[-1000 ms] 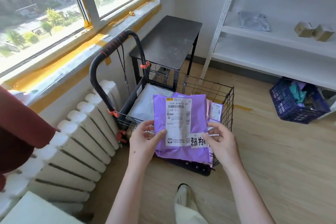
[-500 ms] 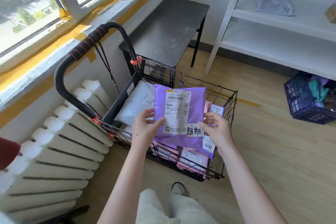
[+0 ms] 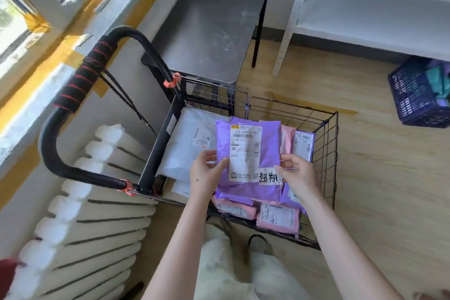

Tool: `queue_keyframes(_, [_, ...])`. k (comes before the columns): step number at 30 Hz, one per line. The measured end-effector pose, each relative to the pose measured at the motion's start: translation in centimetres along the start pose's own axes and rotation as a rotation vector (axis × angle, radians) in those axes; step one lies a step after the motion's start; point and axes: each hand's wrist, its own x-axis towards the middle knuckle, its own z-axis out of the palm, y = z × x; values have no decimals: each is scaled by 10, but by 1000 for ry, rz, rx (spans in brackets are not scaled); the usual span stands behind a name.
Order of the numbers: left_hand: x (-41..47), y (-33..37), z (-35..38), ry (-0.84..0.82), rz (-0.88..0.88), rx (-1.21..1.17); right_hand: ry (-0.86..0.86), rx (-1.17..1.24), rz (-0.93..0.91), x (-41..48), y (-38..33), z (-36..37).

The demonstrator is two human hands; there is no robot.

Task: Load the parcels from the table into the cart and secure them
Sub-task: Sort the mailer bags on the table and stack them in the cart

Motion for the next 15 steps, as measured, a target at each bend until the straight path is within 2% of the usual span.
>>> queue_keyframes(7, [76,-37,-9,-143,-65,250,20,-109,97,27,16,60])
queue_keyframes(15, [134,-107,23,-342,-142,450,-2,-225,241,58,83,114])
